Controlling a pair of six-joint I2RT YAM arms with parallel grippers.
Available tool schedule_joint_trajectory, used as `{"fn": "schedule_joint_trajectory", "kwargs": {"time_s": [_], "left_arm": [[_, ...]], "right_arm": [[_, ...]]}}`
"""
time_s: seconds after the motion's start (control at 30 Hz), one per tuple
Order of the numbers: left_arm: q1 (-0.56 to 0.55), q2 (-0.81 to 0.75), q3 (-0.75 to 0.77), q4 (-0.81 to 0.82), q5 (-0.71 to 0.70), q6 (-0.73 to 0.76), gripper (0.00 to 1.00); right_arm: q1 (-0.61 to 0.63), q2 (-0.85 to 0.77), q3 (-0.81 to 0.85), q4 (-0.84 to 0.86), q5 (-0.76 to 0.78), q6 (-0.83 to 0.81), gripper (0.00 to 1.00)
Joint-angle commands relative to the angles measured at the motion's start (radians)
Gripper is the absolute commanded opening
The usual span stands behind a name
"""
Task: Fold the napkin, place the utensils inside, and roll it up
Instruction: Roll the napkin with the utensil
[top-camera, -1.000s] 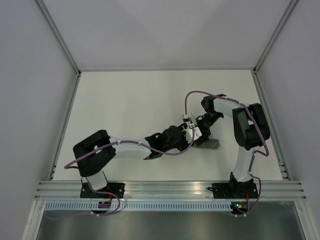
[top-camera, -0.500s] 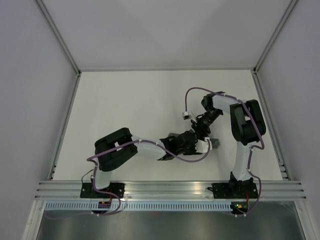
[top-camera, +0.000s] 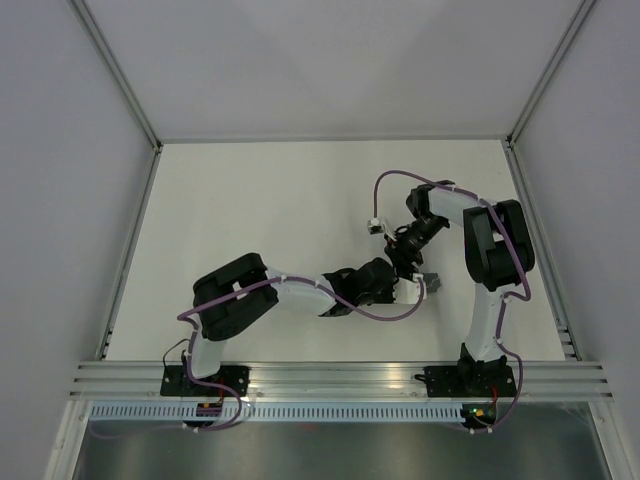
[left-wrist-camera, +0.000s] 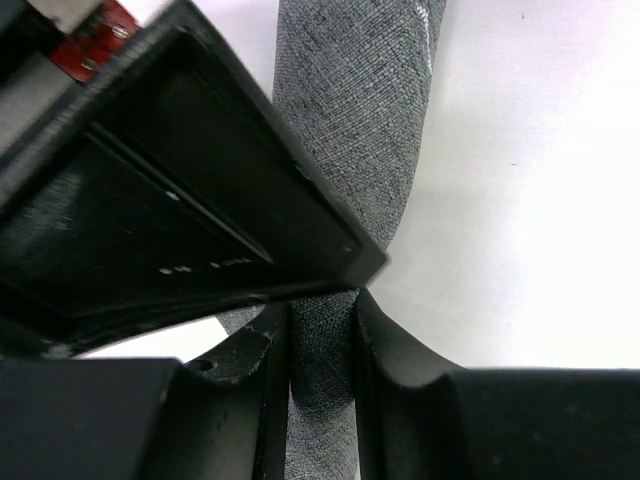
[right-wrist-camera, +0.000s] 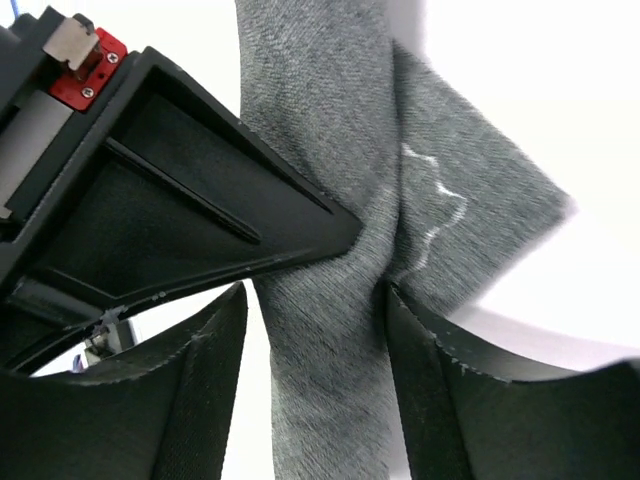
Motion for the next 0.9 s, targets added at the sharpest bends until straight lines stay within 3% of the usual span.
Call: {"fn": "schedule_joint_trajectory", "kwargs": {"time_s": [0.0, 0.33, 0.47, 0.57, 0.7, 0.87], "left_arm": [[0.009, 0.025, 0.022, -0.1, 0.083, 0.005, 0.17], [0.045, 0.028, 0.073, -0.212, 0.195, -0.043, 0.13], [0.078, 0.03, 0.124, -0.299, 0.258, -0.087, 0.13], [0.132, 0.053, 0.196, -0.414, 0.385, -0.132, 0.14], [0.193, 0.116, 0.321, -0.552, 0.563, -0.176, 0.16], [0.261, 0.191, 0.423, -0.701, 0.73, -0.218, 0.18]], "right_arm": [[-0.03, -0.068, 0.027, 0.09, 0.005, 0.017, 0.64], [-0.145, -0.235, 0.032, 0.201, -0.077, 0.2, 0.72], [-0.272, -0.309, 0.035, 0.212, -0.159, 0.212, 0.73], [-0.367, -0.367, 0.021, 0.181, -0.244, 0.169, 0.74], [-0.444, -0.477, -0.084, 0.161, -0.281, 0.068, 0.73], [-0.452, -0.685, -0.333, 0.323, -0.238, 0.052, 0.76]]}}
